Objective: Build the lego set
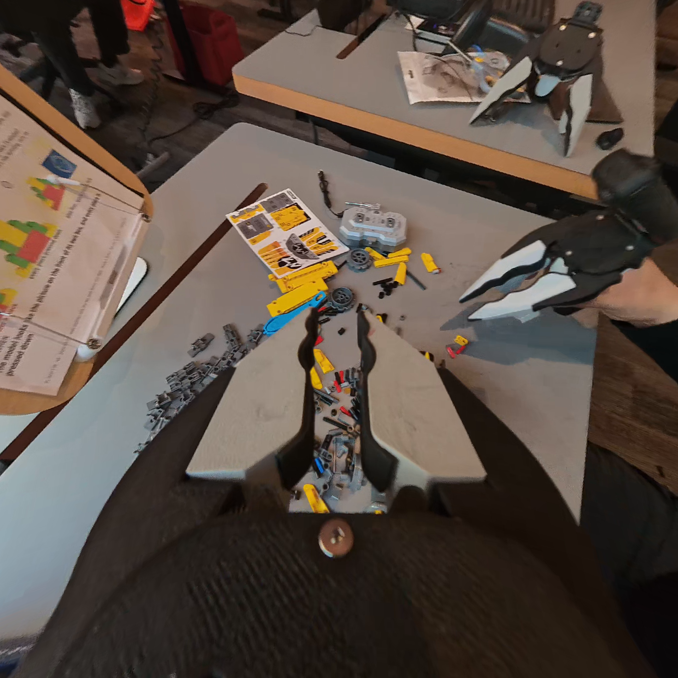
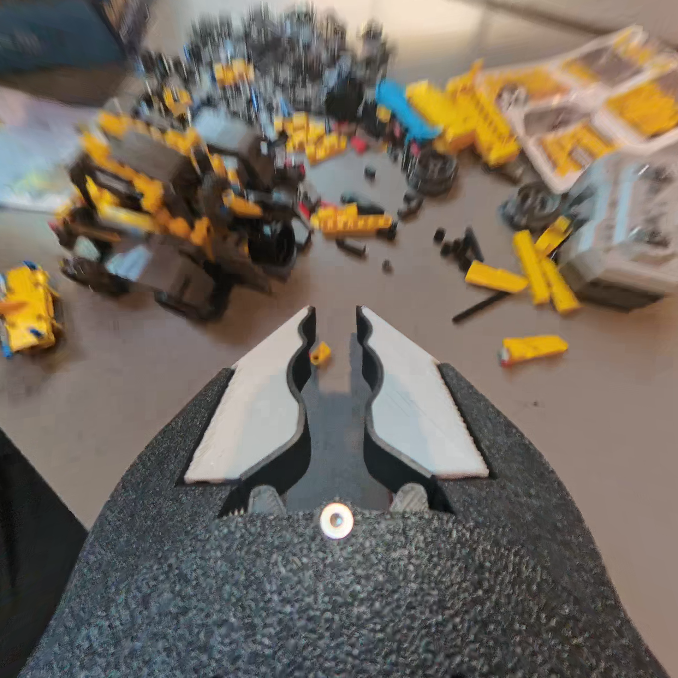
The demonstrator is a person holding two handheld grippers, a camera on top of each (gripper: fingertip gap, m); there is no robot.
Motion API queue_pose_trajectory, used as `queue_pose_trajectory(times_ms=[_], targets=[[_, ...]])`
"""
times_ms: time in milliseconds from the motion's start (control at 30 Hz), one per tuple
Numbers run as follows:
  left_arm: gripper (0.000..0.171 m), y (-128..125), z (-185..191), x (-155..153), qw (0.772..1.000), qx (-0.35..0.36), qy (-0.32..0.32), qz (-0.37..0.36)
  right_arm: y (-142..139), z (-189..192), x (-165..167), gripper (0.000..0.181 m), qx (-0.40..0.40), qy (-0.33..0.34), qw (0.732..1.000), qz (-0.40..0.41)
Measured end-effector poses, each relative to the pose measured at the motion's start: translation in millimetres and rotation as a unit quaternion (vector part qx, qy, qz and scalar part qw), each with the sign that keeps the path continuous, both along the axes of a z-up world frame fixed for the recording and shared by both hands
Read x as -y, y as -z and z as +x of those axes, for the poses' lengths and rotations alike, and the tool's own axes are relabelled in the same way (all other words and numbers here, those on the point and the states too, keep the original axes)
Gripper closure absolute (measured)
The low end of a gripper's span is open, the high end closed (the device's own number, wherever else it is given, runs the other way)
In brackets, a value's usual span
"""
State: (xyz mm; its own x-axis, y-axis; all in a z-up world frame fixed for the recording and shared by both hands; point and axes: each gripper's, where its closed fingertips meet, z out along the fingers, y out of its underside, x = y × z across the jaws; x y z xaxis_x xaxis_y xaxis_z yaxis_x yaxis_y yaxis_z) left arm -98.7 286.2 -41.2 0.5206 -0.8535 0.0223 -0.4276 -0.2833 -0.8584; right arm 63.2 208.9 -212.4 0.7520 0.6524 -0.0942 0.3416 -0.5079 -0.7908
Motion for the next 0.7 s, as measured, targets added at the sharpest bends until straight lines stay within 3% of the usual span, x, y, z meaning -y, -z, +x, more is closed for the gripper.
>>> queue_pose_trajectory(times_ms=[67, 133, 333, 567, 700], targets=[[0.15, 1.0, -3.5, -4.0, 1.0, -0.003, -0.016, -0.003, -28.0, -8.1, -17.2, 0.159, -0.073, 0.021, 0.996, 0.041], [0.146, 6.6, -5.8, -5.2, 1.0, -0.016, -0.023, -0.012, -40.4, -12.3, -38.3, 0.145, -0.133, 0.04, 0.989, 0.049], [0.145, 2.3, -0.7, 1.8, 0.999, -0.029, -0.02, 0.007, -51.7, 19.1, -112.9, 0.149, -0.143, 0.148, 0.972, 0.109], [0.146, 13.4, 6.4, 4.1, 0.997, -0.07, -0.019, 0.021, -90.5, 16.0, -159.9, 0.154, -0.166, 0.128, 0.956, 0.204], [0.142, 40.1, 14.1, 5.3, 0.995, -0.096, 0.005, -0.031, -72.1, 6.7, -154.4, 0.155, -0.16, 0.093, 0.965, 0.185]])
